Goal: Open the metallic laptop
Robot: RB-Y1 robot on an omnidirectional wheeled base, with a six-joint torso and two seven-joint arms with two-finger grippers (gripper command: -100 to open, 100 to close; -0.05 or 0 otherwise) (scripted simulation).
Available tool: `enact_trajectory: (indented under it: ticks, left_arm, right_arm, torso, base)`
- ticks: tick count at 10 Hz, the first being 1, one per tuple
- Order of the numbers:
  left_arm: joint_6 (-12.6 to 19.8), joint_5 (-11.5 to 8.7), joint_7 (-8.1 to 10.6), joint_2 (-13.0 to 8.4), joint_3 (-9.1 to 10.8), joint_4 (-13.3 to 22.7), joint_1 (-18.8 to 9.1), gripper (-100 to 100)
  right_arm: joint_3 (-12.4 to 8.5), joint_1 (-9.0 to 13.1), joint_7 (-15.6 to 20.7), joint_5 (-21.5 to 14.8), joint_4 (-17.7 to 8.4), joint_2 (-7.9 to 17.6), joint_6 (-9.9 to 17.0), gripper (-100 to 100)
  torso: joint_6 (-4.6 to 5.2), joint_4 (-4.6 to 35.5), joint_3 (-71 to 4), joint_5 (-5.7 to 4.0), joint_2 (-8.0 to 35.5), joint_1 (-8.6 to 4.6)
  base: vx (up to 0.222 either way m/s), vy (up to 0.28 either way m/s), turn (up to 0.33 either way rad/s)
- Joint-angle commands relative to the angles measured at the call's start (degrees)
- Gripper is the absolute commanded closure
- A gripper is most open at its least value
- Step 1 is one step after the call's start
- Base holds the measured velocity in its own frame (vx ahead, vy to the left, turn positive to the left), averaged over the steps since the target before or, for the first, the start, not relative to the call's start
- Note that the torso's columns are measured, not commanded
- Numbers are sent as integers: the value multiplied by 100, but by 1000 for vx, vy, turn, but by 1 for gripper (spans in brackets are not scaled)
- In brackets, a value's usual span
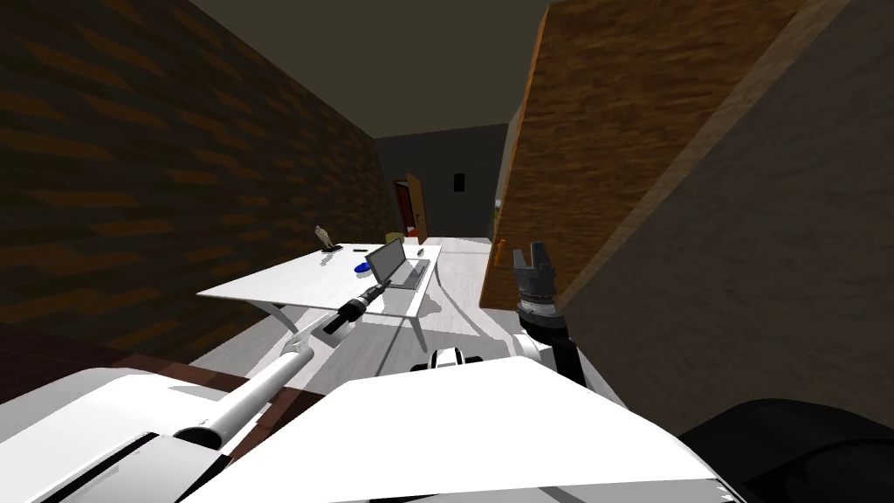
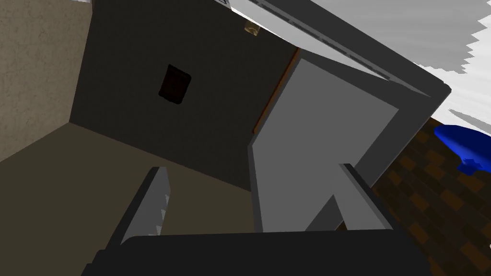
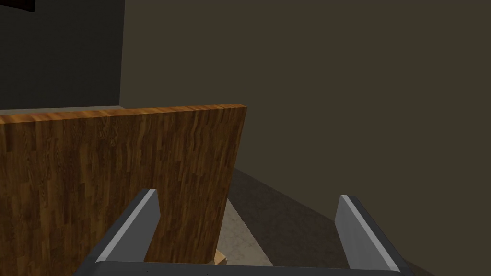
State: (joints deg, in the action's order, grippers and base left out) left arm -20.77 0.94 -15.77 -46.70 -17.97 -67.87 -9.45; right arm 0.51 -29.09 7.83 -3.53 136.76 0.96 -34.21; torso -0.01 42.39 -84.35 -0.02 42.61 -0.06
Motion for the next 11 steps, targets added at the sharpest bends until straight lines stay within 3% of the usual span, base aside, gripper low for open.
enact_trajectory:
  ticks: [1,2,4,10,11]
  left_arm:
    - [-18,-15,158,-60,-100,-80,1,-100]
    - [1,-83,206,-71,-70,-34,-38,-100]
    - [7,-62,51,78,48,147,-140,-100]
    - [-70,169,-577,451,296,453,-416,-100]
    - [-59,144,-507,413,278,412,-381,-100]
  right_arm:
    - [0,0,0,0,0,0,0,0]
    - [0,0,0,0,0,0,0,0]
    - [-2,-2,0,0,1,2,0,0]
    - [-2,-5,0,0,1,2,-1,0]
    - [-2,-5,0,0,2,2,-1,0]
  torso:
    - [2,-7,-15,0,-22,0]
    - [2,-12,-26,3,-39,10]
    - [0,-22,-47,15,-76,56]
    - [2,-11,-24,1,-38,1]
    - [1,-11,-21,1,-30,-2]
  base:
    - [-198,-52,-53]
    - [-178,-16,-27]
    - [-11,135,-2]
    - [147,140,-10]
    - [68,48,-4]
